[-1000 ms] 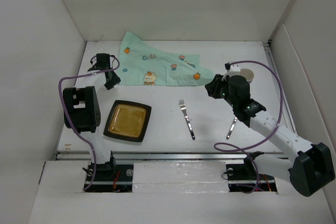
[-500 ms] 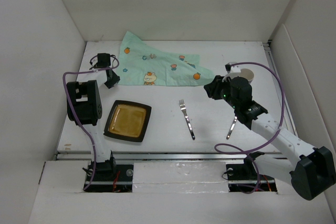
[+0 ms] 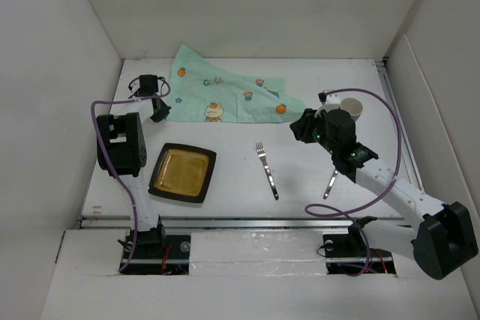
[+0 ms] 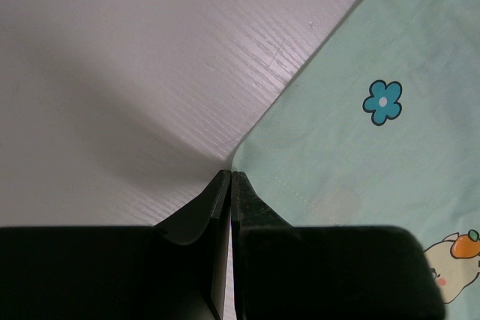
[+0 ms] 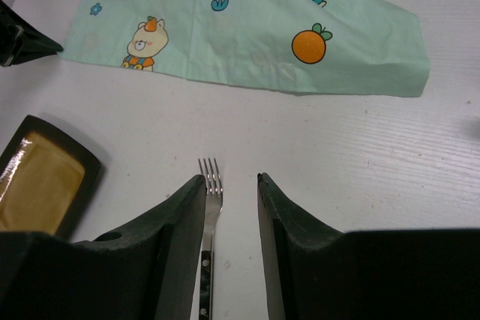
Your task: Set the dinner table for one person
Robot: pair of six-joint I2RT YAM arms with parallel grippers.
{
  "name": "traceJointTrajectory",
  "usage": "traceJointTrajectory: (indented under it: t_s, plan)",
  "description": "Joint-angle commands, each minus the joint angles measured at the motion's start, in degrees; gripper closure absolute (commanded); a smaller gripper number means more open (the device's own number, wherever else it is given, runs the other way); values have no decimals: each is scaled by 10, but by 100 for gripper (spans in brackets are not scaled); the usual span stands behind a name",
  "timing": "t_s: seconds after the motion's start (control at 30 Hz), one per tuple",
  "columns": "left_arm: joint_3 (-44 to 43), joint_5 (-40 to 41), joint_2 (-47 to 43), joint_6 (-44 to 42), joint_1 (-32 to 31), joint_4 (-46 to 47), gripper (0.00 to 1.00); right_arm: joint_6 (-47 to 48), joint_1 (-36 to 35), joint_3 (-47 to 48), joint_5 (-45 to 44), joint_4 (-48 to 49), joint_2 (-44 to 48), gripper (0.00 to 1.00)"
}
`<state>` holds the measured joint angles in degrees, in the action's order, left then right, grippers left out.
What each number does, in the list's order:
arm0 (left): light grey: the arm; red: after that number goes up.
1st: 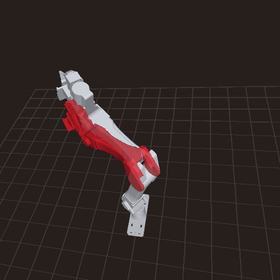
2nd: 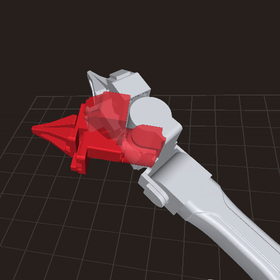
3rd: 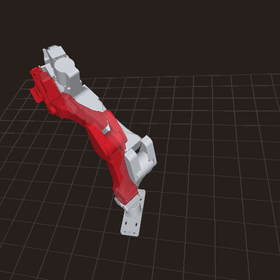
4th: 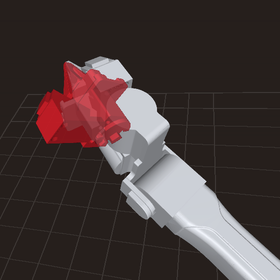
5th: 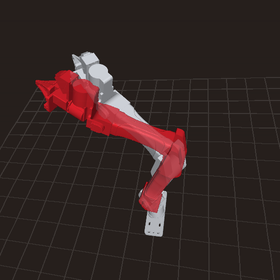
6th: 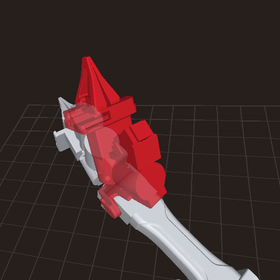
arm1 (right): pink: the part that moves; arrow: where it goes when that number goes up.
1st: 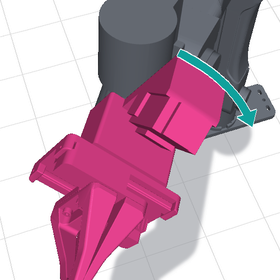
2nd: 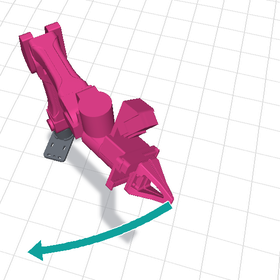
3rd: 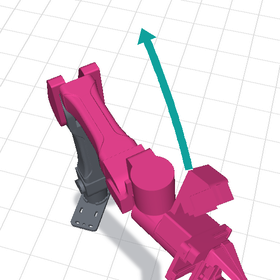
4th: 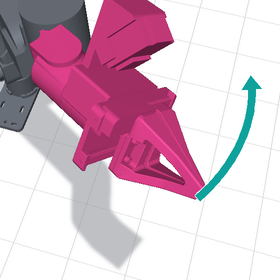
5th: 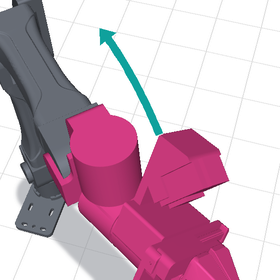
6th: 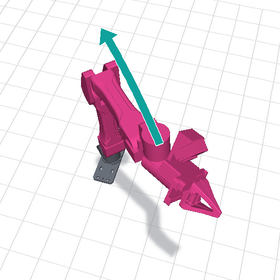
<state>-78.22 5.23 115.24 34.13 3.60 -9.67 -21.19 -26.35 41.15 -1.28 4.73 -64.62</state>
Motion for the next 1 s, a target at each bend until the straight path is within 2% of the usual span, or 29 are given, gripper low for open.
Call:
traceJointTrajectory:
  t_s: [0.0,0.13,0.27,0.4,0.63,0.8,0.97]
  plan:
    - [-1,4,-23,-2,3,-6,100,-3,-6,3,-26,31,-2,59]
    - [-11,-14,-99,-6,3,-10,100,-23,19,5,-62,17,-30,46]
    - [-26,-23,-181,-13,9,-22,100,-35,47,4,-58,16,-68,40]
    - [10,-37,-280,-22,14,6,100,-51,64,-10,-34,43,-116,38]
    - [33,-67,-288,-12,14,13,100,-69,71,-13,8,64,-189,39]
    - [53,-88,-304,2,14,41,100,-68,40,8,29,68,-251,39]
    - [69,-103,-320,10,14,53,100,-70,17,46,-18,42,-304,40]
